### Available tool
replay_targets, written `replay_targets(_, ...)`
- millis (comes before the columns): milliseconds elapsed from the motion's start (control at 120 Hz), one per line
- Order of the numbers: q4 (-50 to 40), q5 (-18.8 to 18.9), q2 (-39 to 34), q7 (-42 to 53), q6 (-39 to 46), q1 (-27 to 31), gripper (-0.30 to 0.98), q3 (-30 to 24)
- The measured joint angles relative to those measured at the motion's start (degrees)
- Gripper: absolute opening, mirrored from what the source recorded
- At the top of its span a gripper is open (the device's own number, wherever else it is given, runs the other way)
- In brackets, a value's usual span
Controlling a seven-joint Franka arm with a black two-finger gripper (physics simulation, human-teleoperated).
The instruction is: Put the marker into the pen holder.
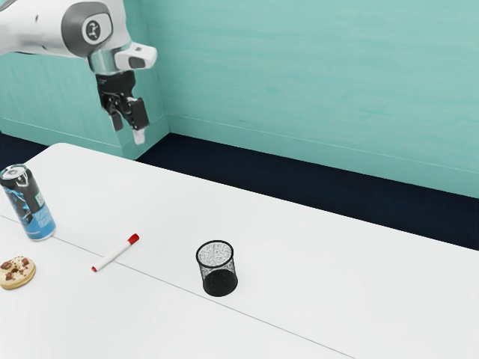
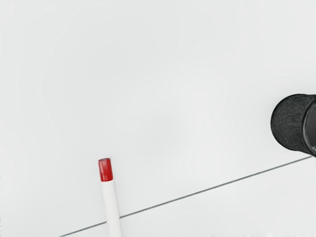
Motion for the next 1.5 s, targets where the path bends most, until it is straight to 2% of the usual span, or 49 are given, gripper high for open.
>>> replay_targets(242, -1.87, 0.38, -0.57, 4.74, 1.17, 0.04, 0.69, 0.3)
replay_targets(367, -13.63, 0.34, -2.67, 4.4, 6.78, 0.81, 0.69, 2.46)
replay_targets(508, -15.9, 1.29, -1.7, 2.95, 11.1, 0.62, 0.69, 3.82)
replay_targets(625, -23.87, 2.37, -1.68, 1.66, 19.14, 0.42, 0.69, 4.32)
replay_targets(808, -25.31, 2.49, 2.65, -0.58, 27.0, 2.4, 0.68, 4.31)
replay_targets(858, -25.45, 2.47, 3.51, -1.21, 28.25, 2.86, 0.63, 4.31)
replay_targets(975, -26.49, 2.54, 4.33, -2.48, 30.31, 3.55, 0.39, 4.29)
replay_targets(1075, -28.25, 2.72, 4.85, -3.38, 31.69, 3.34, 0.29, 4.19)
replay_targets(1250, -34.53, 3.11, 4.39, -4.53, 36.65, 3.26, 0.21, 4.14)
replay_targets(1500, -33.7, 3.33, 6.01, -5.11, 40.34, 3.52, 0.18, 4.14)
